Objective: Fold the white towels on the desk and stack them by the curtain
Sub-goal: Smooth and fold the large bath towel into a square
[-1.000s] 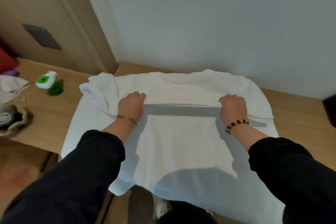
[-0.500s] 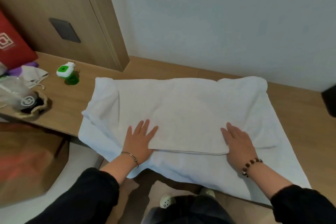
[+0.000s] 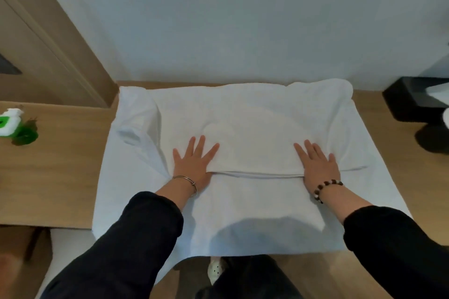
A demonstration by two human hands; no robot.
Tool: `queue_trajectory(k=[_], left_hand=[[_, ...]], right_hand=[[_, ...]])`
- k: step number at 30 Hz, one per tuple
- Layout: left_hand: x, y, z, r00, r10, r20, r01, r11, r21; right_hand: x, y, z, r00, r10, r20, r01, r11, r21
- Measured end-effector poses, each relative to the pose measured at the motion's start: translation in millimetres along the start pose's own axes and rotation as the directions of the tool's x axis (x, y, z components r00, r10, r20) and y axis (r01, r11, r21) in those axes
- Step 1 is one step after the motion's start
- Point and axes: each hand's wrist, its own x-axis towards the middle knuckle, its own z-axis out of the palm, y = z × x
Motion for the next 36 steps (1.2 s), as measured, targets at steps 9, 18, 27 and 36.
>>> queue_trajectory(k=[9,18,27,36], left_hand=[[10.6,11.6,-17.5,0.997,0.028,-0.075,-0.023,0.997,0.073],[-38.2,-92.2,-38.8,0.952,-0.252,-0.171,0.296,0.896,0.33],[-72.4,-134.3,-14.7,0.699,-0.695,-0.168,0.272,0.476,-0.837],[-75.5,-133.5,51.5,0.843,-0.532,-0.081,0.501,0.831,-0.243]], right_hand=[[7.7,-36.2,-25.9,1.0,-0.003,-0.013,0.003,1.0,-0.018],[-4.2,-151.1,-26.1,0.908,-0.41,-0.083,0.414,0.909,0.038],[-7.0,-177.2,-42.7,0.929,-0.338,-0.153,0.333,0.941,-0.057],[8.3,-277.7,-59.5,0.758,-0.621,-0.197,0.598,0.783,-0.169]])
